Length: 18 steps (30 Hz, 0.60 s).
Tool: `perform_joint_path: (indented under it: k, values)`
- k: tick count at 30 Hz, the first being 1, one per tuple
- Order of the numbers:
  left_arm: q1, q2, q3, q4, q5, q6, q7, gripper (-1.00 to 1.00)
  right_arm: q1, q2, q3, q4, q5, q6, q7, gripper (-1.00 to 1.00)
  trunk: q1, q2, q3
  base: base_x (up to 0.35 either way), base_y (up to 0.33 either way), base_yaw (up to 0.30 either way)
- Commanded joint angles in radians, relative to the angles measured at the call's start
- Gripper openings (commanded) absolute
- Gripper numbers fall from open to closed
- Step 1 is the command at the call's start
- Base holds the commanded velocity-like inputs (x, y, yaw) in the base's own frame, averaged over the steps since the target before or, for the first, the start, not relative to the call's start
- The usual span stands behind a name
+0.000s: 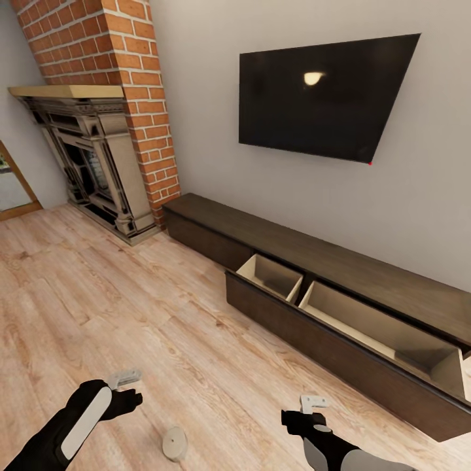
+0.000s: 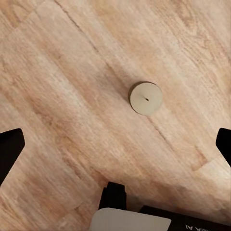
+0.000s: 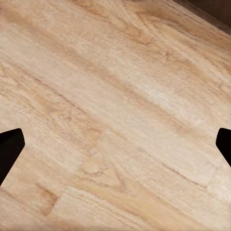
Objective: Place each of the two pumpkins and all three candles from the living room inside a cabinet in the living room (use any cabinet), then make sure every cabinet is closed, and position the cauldron so it is next to a table in the living room.
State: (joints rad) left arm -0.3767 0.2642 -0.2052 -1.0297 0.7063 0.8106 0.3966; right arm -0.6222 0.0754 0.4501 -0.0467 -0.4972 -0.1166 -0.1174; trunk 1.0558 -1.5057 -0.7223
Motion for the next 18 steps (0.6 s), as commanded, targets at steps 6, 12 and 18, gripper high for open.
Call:
perform_joint_path:
  k: [6,12,18]
  values:
    - [0.000,0.001,-0.003,0.000,0.010,-0.012,0.010,1.00,-0.001,0.004,0.009,0.001,-0.008,-0.003,-0.004,1.00,0.000,0.000,-0.001,0.141,0.000,0.002]
    - [-0.001,0.000,-0.004,0.002,0.011,-0.036,0.010,1.00,-0.001,0.006,0.009,0.001,-0.005,-0.003,-0.005,1.00,0.000,0.000,-0.001,0.194,-0.119,0.048]
    - [0.000,-0.010,-0.005,0.003,0.009,-0.037,0.011,1.00,-0.001,0.008,0.009,0.001,0.000,-0.003,-0.005,1.00,0.000,0.000,-0.001,0.022,-0.277,0.203]
